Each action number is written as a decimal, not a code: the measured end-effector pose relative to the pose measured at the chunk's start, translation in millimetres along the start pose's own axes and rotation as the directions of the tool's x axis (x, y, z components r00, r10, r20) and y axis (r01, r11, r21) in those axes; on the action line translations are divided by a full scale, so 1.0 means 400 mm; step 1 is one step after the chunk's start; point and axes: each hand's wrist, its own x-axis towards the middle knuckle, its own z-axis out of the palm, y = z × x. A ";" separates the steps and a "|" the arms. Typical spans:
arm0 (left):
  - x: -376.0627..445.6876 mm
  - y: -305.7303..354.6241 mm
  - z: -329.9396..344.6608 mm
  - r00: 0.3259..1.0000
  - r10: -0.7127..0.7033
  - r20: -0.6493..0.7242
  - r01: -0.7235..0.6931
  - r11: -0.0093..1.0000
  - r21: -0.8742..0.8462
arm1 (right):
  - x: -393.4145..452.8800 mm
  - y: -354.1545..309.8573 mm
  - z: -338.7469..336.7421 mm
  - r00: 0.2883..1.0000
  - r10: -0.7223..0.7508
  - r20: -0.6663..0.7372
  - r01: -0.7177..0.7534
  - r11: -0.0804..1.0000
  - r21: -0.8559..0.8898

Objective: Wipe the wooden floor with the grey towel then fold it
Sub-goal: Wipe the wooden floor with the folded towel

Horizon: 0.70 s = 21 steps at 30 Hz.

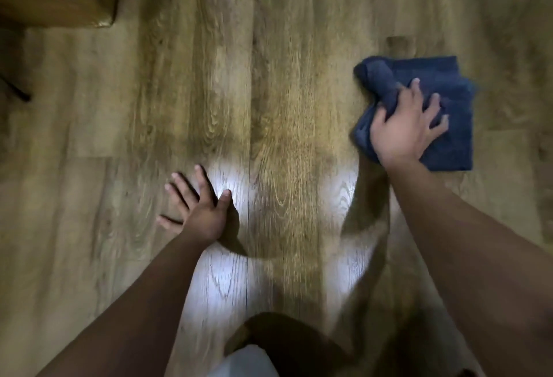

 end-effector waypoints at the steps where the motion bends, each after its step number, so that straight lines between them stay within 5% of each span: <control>1: -0.004 0.003 0.000 1.000 0.004 -0.006 -0.004 1.000 0.002 | -0.033 -0.011 0.003 0.999 -0.033 0.002 0.033 0.999 0.000; 6: -0.010 0.009 -0.012 1.000 0.002 0.025 -0.002 1.000 0.002 | -0.363 -0.071 0.025 0.943 -0.302 0.142 0.316 0.945 -0.085; 12: -0.010 0.002 -0.014 0.999 0.016 0.033 -0.015 1.000 -0.025 | -0.778 -0.030 0.050 0.731 -0.610 0.306 0.636 0.771 0.016; 17: -0.004 -0.003 -0.010 0.999 0.015 0.029 -0.015 1.000 -0.026 | -0.595 -0.036 0.049 0.721 -0.618 0.314 0.665 0.744 -0.063; 21: 0.000 -0.011 -0.001 1.000 0.020 0.003 -0.020 1.000 -0.024 | -0.297 -0.085 0.048 0.837 -0.507 0.207 0.533 0.840 -0.099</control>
